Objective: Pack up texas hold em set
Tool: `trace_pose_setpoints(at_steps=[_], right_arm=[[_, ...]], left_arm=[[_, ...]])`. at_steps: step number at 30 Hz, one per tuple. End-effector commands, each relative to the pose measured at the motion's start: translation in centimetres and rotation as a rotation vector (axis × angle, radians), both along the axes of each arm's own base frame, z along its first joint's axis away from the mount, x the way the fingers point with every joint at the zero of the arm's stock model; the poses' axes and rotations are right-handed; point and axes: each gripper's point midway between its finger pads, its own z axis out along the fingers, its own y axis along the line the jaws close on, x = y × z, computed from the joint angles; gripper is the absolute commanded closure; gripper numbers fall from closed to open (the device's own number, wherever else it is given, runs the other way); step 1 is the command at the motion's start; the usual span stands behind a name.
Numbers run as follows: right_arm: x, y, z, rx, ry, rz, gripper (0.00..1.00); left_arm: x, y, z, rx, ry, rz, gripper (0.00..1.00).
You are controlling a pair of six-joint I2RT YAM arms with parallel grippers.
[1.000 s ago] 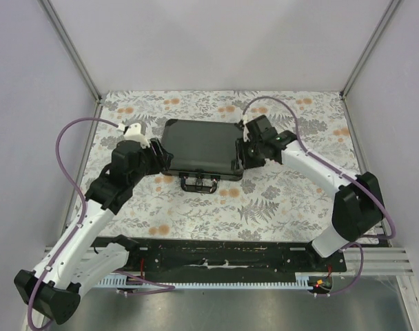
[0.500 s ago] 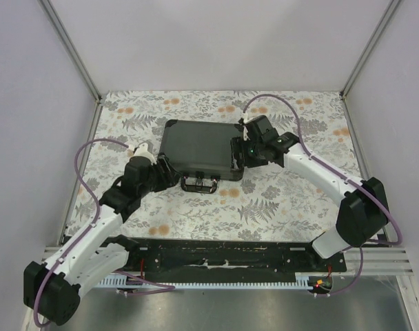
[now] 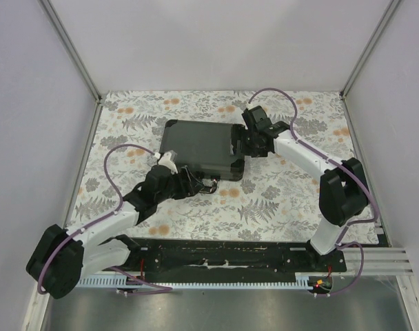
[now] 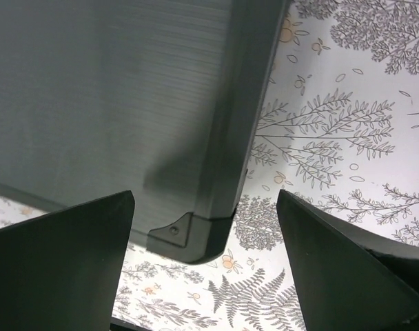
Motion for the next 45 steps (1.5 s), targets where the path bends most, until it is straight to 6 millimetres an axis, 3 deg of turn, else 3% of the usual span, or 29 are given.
trace_pose_setpoints(at_steps=[1,7,19,24,35,45], right_arm=[[1.5,0.2,0.8,0.039,-0.015,-0.052,0.08],[1.3,0.3,-0.3,0.034,0.014,-0.05,0.08],[1.3,0.3,-0.4,0.032,0.014,-0.047,0.09],[1.2,0.3,-0.5,0.033,0.019,-0.044,0.1],[2.4,-0.2,0.0,0.028,-0.003,-0.04,0.1],[1.9,0.1,-0.7,0.049,0.031,-0.024,0.11]], left_arm=[[1.2,-2.3,1.2,-0.096,-0.087,0.003,0.26],[1.5,-2.1,-0.4,-0.055,-0.059,0.095,0.24],[2.4,-2.6,-2.1,-0.042,-0.017,0.144,0.19],[2.9,-2.8,-1.5,-0.071,-0.05,0.156,0.18],[2.6,-3.1,-2.0,-0.06,-0.014,0.136,0.18],[2.7,-4.9,-1.4,-0.173,0.018,0.119,0.19]])
